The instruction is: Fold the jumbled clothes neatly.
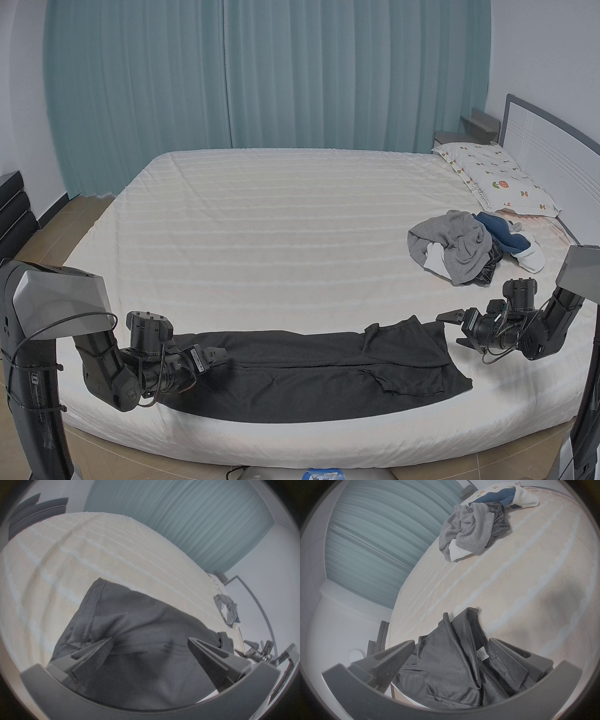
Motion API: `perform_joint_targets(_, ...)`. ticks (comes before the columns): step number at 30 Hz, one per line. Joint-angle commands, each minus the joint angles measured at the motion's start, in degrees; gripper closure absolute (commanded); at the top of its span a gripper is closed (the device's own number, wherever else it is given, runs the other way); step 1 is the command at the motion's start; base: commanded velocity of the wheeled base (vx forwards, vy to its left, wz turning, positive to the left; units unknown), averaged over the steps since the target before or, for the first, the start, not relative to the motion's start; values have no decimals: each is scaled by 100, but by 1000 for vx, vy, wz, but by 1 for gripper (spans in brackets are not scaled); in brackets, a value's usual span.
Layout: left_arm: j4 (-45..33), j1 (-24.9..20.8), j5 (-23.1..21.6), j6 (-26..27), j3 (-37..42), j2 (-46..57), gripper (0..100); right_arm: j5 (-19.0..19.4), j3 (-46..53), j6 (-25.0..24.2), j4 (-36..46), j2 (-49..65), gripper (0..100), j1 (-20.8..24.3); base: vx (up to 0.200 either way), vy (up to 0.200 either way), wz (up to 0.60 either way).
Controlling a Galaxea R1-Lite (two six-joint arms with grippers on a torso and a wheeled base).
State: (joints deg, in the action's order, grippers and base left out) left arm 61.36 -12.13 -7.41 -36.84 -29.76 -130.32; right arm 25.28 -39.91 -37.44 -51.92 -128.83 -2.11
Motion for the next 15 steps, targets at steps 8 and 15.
perform_joint_targets(8,-159,185,64,239,49,340,0,-6,-8,0,-2,-11,0,0,0,0,0)
perform_joint_targets(15,-168,624,3,80,-118,841,0,-6,-25,0,-2,-11,0,0,0,0,0)
